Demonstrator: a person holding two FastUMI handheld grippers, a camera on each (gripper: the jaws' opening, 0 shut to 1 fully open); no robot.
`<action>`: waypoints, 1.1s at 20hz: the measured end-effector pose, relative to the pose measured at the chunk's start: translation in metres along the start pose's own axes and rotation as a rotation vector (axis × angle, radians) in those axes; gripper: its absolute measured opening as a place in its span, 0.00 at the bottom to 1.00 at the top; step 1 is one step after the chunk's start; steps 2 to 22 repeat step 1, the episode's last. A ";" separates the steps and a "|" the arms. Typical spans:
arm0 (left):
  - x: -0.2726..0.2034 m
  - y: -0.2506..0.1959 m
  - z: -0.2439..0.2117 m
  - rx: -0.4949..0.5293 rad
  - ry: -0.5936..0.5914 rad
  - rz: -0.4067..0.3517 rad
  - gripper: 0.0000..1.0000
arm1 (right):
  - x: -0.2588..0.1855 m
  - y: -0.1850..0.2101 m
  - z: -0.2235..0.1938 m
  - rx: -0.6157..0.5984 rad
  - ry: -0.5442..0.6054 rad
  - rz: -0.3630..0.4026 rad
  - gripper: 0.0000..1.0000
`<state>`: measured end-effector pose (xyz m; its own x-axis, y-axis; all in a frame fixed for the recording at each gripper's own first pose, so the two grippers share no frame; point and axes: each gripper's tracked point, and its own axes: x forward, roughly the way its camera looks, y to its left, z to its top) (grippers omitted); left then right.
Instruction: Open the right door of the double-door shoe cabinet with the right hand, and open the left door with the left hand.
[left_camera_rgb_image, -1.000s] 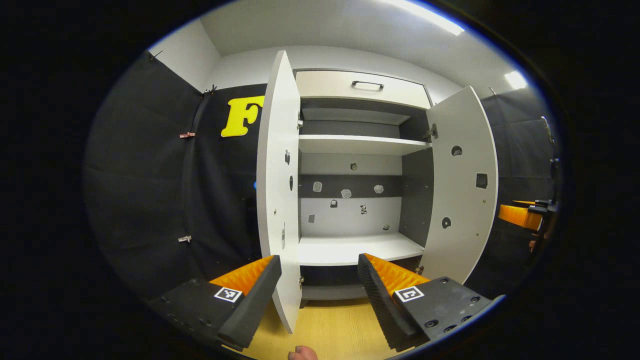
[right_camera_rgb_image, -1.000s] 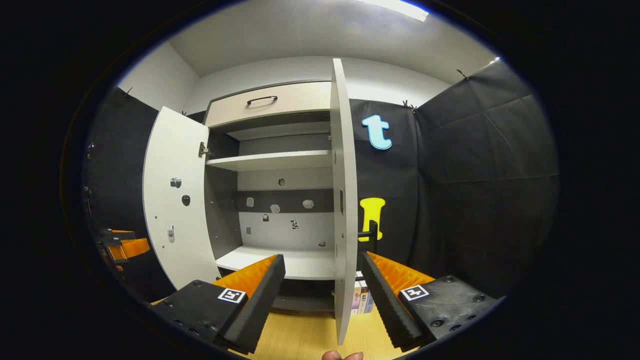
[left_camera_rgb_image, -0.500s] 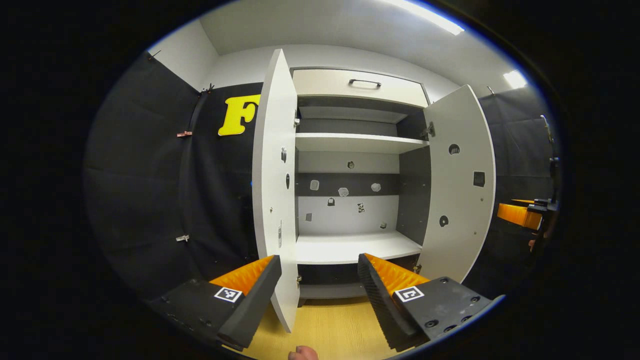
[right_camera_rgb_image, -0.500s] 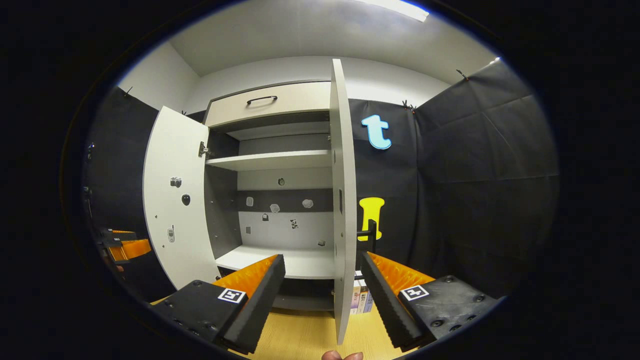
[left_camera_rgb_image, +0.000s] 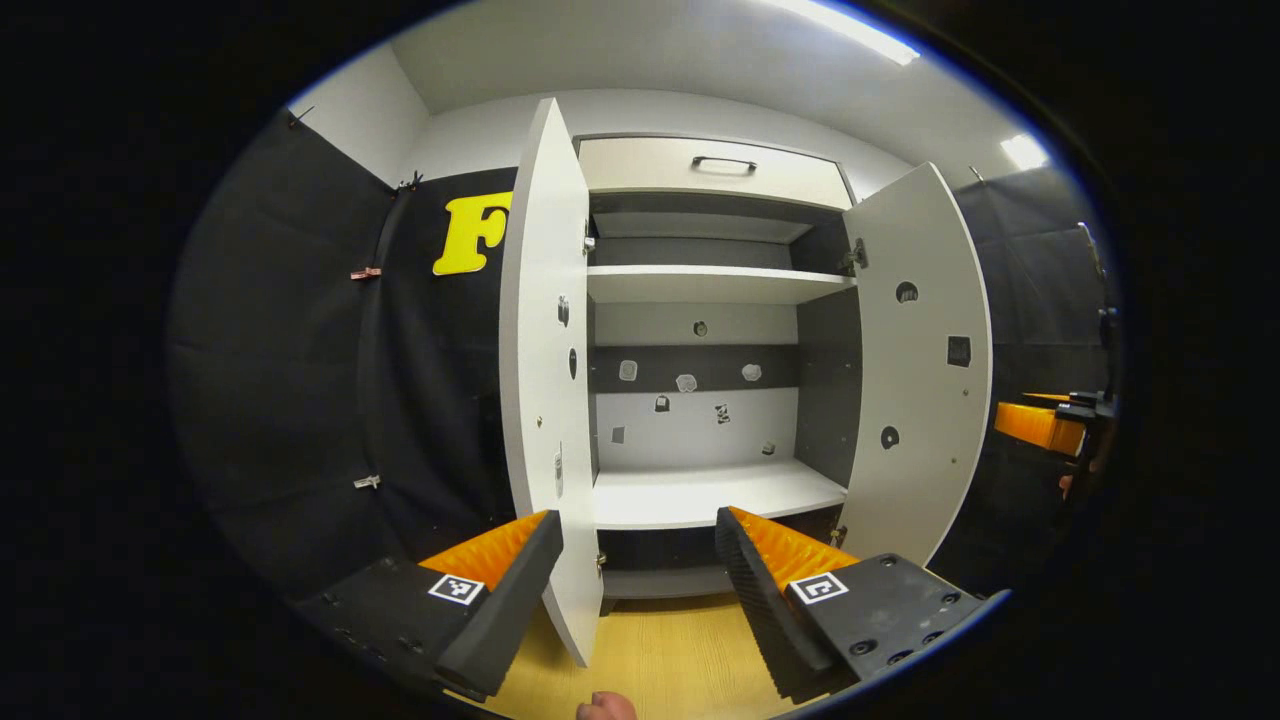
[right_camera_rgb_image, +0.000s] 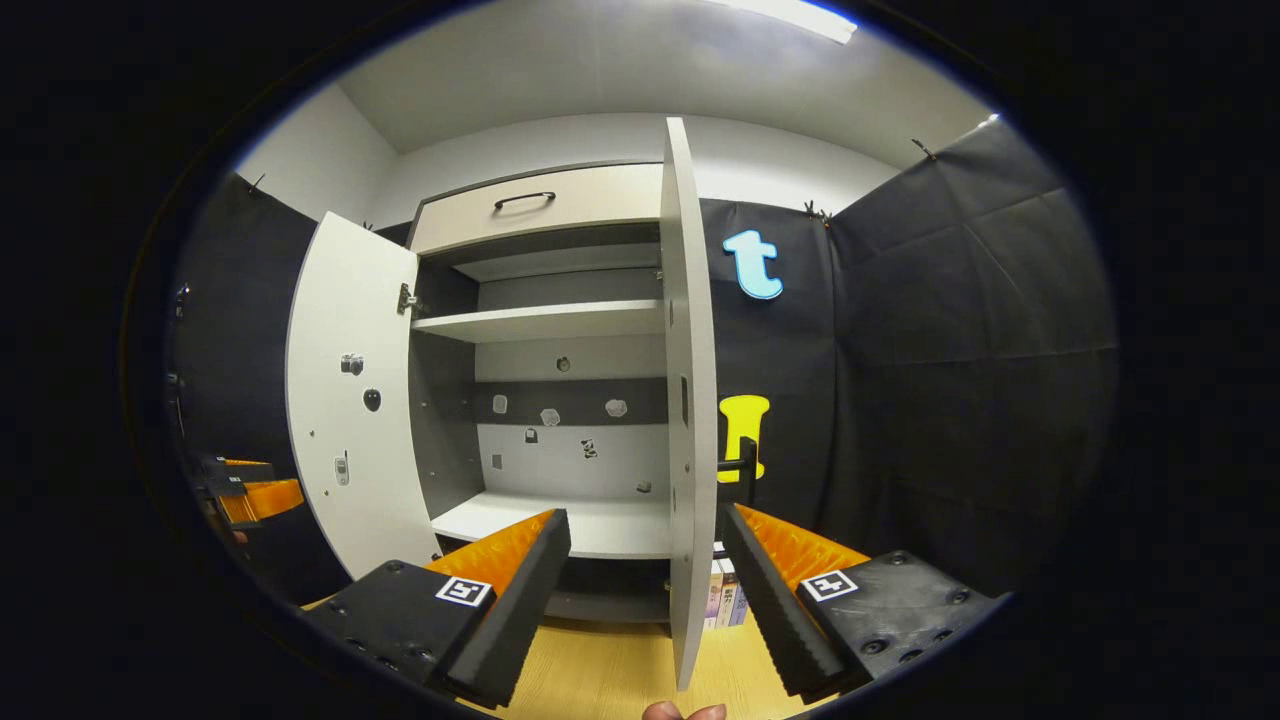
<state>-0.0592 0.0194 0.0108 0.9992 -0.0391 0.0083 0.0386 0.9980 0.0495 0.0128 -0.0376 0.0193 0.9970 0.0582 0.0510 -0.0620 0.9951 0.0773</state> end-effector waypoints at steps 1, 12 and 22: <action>0.001 -0.001 -0.001 0.002 0.000 -0.004 0.95 | 0.000 0.002 -0.001 -0.005 0.002 0.001 0.96; 0.001 -0.001 -0.001 0.002 0.000 -0.004 0.95 | 0.000 0.002 -0.001 -0.005 0.002 0.001 0.96; 0.001 -0.001 -0.001 0.002 0.000 -0.004 0.95 | 0.000 0.002 -0.001 -0.005 0.002 0.001 0.96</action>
